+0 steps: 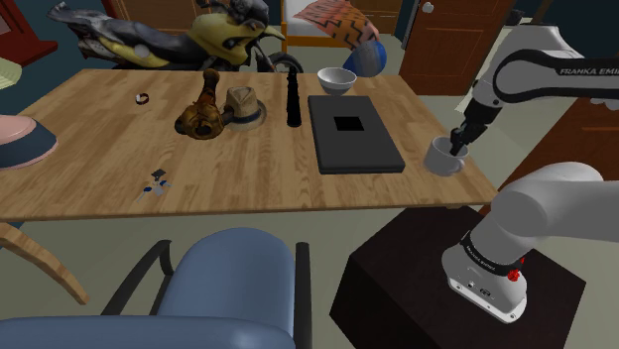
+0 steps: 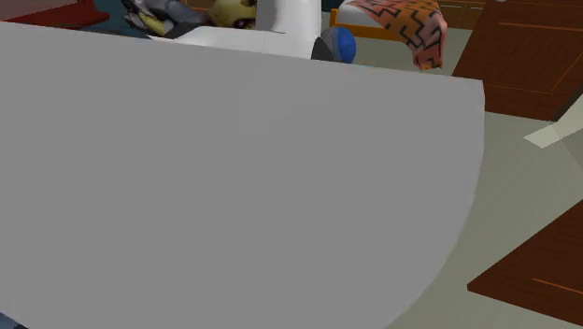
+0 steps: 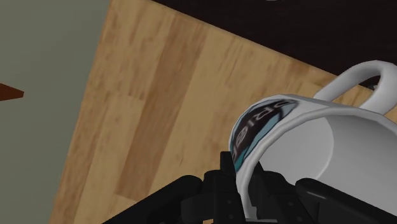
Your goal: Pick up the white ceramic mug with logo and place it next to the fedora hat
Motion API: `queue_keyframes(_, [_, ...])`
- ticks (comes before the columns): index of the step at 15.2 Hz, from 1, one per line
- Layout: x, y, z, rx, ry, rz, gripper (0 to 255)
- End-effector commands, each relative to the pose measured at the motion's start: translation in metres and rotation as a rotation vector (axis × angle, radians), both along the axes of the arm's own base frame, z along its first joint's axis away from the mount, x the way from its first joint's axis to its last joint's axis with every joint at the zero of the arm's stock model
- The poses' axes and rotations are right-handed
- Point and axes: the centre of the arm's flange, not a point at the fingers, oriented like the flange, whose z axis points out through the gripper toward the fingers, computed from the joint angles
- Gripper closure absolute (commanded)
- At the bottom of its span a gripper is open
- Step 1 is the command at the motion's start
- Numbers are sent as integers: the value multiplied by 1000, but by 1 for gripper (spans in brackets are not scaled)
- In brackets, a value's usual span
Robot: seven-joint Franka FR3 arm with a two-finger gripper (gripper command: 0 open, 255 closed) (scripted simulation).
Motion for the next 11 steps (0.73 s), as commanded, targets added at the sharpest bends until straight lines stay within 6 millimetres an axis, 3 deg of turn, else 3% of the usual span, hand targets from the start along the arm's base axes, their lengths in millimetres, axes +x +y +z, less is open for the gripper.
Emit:
queue_keyframes(1, [1,1,11,0,0,0,255])
queue_keyframes(11, [1,1,64,0,0,0,255])
